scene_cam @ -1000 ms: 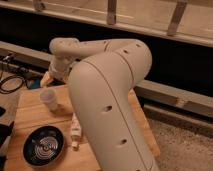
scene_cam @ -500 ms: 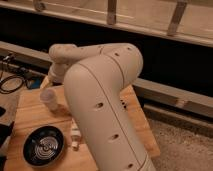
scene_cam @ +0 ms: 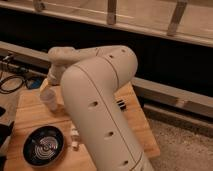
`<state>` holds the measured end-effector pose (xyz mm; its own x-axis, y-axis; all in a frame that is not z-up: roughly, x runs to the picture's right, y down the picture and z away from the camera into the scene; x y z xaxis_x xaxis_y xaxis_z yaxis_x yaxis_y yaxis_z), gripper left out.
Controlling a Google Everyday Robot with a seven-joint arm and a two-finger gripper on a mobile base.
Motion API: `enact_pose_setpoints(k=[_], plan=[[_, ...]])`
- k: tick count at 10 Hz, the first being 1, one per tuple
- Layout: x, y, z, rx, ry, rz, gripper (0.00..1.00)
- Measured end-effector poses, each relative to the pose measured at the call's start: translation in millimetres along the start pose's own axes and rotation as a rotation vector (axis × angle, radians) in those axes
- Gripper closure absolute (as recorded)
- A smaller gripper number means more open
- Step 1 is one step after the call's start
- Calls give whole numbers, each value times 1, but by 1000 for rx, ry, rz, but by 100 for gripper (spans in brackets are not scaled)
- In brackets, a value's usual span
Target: Pick up the ceramic cup
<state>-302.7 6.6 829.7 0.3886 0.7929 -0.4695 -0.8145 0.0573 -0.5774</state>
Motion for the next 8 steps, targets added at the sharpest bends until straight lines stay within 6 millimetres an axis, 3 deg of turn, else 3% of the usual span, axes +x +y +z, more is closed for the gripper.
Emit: enact_pose_setpoints(k=[8], plan=[[0, 2, 24, -11, 32, 13, 21]])
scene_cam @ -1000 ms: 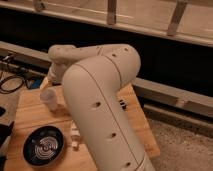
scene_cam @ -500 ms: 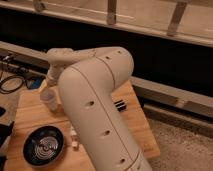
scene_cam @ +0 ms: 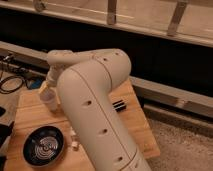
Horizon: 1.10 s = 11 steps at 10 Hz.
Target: Pick up the ceramic cup
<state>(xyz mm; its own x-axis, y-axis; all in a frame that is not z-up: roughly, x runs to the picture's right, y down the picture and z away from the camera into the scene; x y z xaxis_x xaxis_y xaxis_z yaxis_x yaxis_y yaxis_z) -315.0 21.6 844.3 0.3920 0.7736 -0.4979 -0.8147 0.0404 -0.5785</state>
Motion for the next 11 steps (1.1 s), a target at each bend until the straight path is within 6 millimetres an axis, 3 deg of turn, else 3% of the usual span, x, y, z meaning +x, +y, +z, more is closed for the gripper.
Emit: enact_pose_setpoints(k=[8, 9, 11], plan=[[-2, 0, 17, 2, 26, 4, 22], [-2, 0, 17, 3, 29, 3, 26], [-3, 1, 18, 5, 33, 0, 47]])
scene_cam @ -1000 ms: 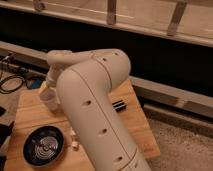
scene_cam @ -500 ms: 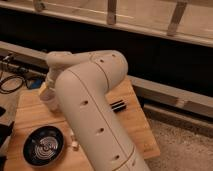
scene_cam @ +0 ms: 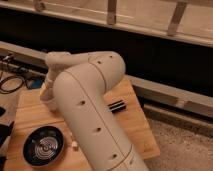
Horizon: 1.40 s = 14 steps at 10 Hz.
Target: Pick up the ceramic cup
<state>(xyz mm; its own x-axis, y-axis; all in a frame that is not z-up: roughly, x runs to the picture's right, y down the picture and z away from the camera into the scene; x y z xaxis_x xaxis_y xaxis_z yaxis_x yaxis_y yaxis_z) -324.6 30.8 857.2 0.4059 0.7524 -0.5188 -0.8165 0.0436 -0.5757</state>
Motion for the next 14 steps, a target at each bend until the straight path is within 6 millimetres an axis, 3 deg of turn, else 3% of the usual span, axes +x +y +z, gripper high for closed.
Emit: enact_pose_setpoints(k=[4, 5, 6, 8, 14], plan=[[0, 4, 0, 3, 9, -8, 51], [0, 6, -1, 1, 7, -13, 56], [-1, 8, -6, -2, 1, -18, 70], [-2, 13, -14, -4, -5, -28, 81], [-8, 30, -39, -23, -22, -61, 83]])
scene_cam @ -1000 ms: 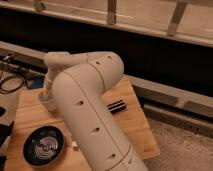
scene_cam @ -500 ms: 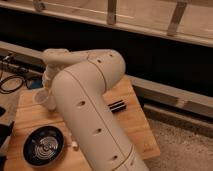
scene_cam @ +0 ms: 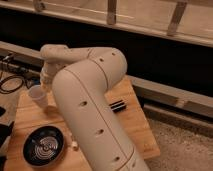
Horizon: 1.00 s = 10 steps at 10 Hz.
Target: Pick up the ceramic cup
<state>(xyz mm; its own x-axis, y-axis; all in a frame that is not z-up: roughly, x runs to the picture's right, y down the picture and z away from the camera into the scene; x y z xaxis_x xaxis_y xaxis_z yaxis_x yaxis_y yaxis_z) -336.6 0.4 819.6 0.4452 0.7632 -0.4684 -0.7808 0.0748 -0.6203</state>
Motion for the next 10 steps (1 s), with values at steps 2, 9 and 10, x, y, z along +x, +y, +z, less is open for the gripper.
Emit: enact_pose_setpoints(k=[2, 9, 10], plan=[[-2, 5, -3, -10, -3, -10, 83], [-9, 23, -28, -36, -21, -42, 83], [-9, 25, -30, -39, -22, -47, 83]])
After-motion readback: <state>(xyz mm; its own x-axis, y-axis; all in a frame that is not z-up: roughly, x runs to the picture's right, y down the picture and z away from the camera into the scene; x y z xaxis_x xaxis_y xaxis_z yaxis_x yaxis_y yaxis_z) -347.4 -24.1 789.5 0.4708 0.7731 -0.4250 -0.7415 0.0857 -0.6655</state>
